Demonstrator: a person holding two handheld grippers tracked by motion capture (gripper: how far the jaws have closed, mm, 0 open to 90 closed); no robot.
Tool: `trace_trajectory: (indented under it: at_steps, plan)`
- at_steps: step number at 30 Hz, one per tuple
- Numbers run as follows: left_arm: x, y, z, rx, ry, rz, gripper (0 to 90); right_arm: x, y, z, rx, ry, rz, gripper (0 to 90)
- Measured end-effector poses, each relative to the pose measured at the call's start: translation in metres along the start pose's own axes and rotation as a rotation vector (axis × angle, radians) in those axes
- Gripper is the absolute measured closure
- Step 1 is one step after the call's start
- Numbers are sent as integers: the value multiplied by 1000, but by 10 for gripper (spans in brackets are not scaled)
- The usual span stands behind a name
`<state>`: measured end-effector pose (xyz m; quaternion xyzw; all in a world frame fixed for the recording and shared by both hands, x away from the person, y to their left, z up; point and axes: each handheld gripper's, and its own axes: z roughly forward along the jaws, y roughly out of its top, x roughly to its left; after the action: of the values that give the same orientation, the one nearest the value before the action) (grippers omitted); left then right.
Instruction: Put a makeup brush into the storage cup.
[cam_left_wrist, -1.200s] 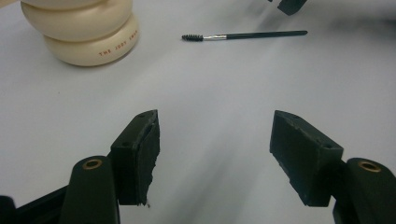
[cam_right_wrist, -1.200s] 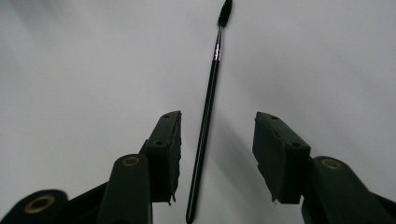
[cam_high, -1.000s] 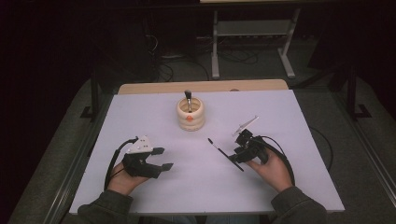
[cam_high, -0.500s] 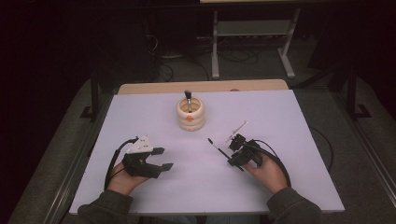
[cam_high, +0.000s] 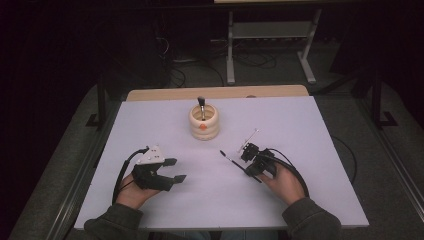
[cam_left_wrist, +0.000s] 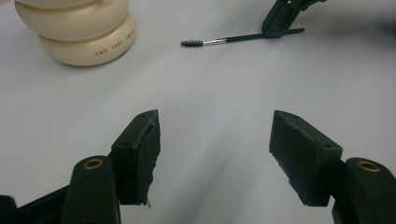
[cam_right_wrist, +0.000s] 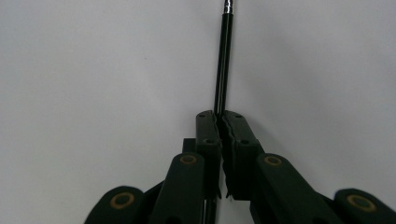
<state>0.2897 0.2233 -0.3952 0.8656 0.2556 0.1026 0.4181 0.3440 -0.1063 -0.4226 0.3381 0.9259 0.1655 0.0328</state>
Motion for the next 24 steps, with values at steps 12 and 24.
trace_trajectory:
  at_steps: [12,24]
  plan:
    - [1,0,-2,-3,1,-4,336,-6,-3,-1,-18,51,16,851]
    - [1,0,-3,-15,-8,-8,338,-9,-8,-10,-63,60,20,851]
